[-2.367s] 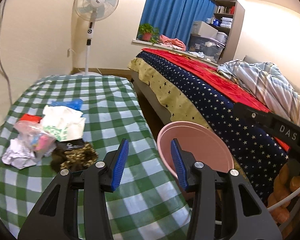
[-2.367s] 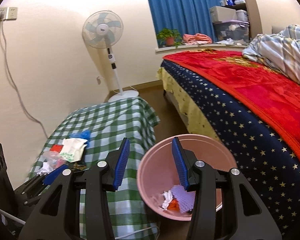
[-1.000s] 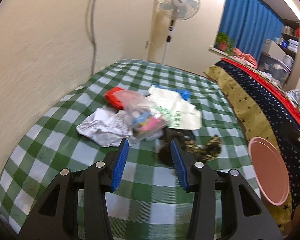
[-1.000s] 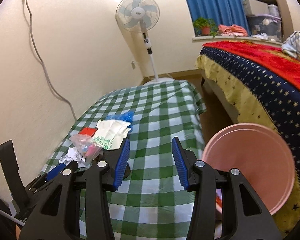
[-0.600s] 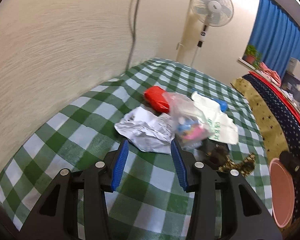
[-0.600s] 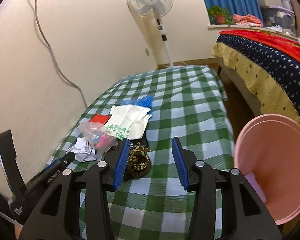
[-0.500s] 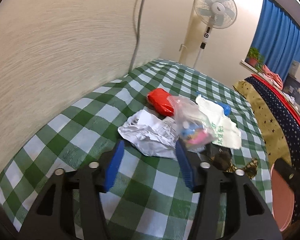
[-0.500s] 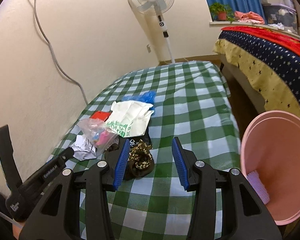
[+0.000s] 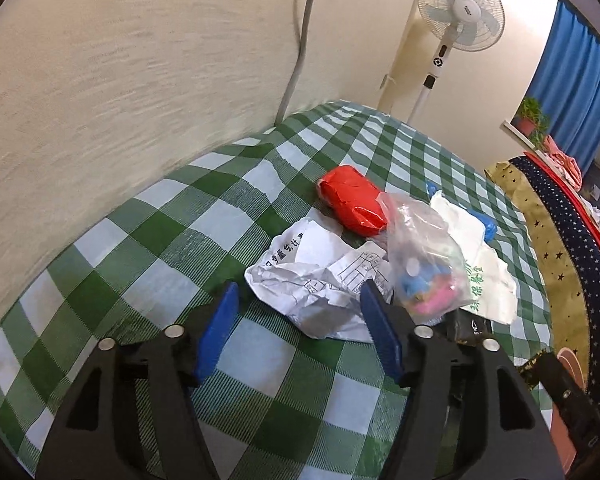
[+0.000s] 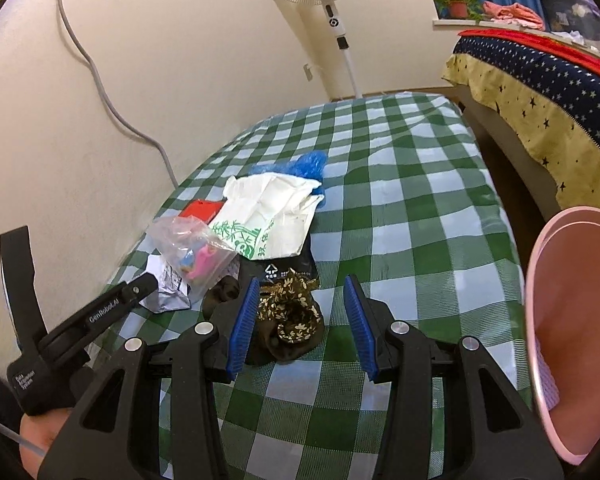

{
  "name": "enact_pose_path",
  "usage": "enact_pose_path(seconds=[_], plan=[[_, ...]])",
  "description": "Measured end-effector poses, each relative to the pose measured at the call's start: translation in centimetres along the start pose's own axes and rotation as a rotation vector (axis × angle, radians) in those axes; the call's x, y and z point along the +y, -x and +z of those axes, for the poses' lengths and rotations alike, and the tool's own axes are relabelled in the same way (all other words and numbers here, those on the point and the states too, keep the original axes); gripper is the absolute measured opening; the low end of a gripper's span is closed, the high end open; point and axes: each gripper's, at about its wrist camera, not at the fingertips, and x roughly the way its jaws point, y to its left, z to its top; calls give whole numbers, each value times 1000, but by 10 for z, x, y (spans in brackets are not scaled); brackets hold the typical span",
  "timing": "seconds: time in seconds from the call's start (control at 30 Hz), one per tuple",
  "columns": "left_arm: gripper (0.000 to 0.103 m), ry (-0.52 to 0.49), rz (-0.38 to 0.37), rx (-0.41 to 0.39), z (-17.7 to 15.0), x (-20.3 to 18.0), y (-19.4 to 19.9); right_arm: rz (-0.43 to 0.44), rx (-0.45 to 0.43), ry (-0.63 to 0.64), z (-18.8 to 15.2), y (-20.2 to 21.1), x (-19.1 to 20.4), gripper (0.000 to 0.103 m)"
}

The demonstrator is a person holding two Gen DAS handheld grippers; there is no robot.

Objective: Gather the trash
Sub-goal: 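Move both open tools back over the remaining trash on the bed, then grasp white paper with left tool while right tool grasps gold-patterned cloth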

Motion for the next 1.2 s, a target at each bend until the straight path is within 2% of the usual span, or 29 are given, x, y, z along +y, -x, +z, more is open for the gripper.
enact_pose_path(seconds=[0.17, 0.27, 0.4, 0.43, 0.47, 0.53, 0.77, 1.2], plan=[[66, 10, -2, 29, 1, 0, -8, -7, 28, -1, -1, -8, -1, 45], [66, 20, -11, 36, 2, 2, -11, -1, 45, 10, -2, -11, 0, 39], [66, 22, -22, 38, 3, 1, -12, 17, 71, 41, -4, -13, 5, 10], [61, 22, -30, 37, 3, 1, -12, 21, 72, 52, -4, -12, 7, 5], [52, 22, -39, 38, 3, 1, -12, 27, 71, 61, -4, -11, 8, 4], [47, 25, -53, 40, 3, 2, -13, 38, 66, 76, -3, -7, 13, 3], [15, 5, -70, 9, 5, 0, 4, 44, 35, 103, 0, 14, 19, 3], [11, -67, -100, -71, 5, -3, 58, 9, -43, 114, 1, 67, 19, 3]])
